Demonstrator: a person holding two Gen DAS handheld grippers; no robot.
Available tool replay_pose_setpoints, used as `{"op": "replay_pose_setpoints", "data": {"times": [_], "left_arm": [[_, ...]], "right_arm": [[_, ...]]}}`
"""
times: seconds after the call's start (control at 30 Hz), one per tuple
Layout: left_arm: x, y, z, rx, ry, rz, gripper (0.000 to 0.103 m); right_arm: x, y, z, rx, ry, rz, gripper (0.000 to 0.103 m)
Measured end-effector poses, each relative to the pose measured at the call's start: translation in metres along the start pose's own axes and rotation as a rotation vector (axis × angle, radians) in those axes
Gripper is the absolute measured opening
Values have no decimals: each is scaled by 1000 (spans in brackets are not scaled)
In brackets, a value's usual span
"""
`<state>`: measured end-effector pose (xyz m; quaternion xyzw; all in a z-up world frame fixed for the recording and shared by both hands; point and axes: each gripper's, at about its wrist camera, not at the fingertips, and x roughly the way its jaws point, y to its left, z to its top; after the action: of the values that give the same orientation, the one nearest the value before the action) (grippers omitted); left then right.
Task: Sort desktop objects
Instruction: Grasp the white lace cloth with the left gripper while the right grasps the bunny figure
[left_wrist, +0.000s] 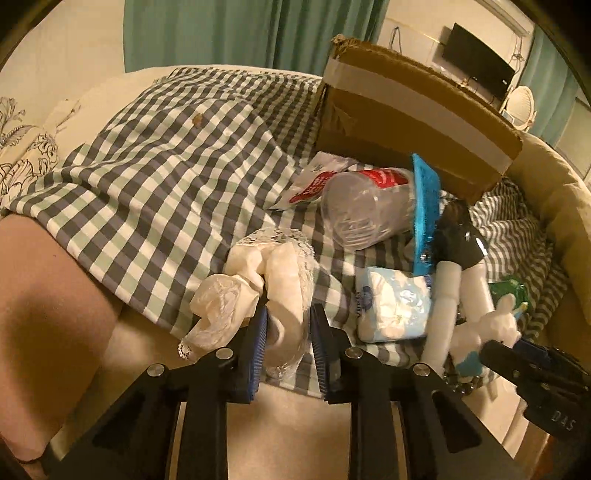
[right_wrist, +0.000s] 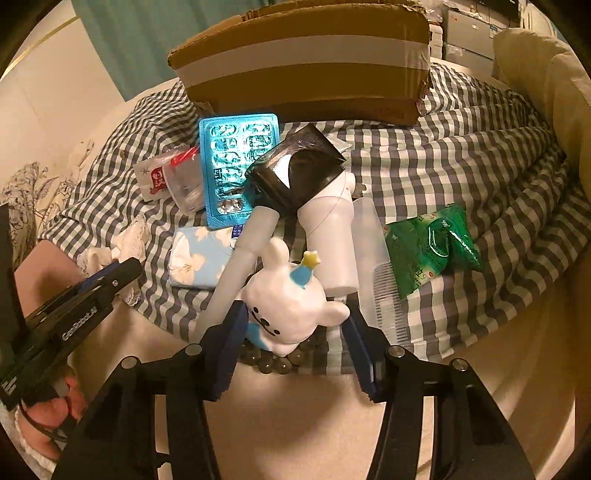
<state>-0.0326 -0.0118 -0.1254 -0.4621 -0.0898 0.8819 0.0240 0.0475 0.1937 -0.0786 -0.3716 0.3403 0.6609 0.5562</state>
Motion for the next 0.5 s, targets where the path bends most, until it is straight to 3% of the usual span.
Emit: {"op": "replay_pose_setpoints", "data": {"times": [0.23,0.5], "left_arm": [[14,1,-2,16,31,22,24],[-1,-3,2,43,-45,25,19]], "right_arm": [[-8,4,1,-15,-27,7,44],[-13,7,1,-27,-42,10,40]]}}
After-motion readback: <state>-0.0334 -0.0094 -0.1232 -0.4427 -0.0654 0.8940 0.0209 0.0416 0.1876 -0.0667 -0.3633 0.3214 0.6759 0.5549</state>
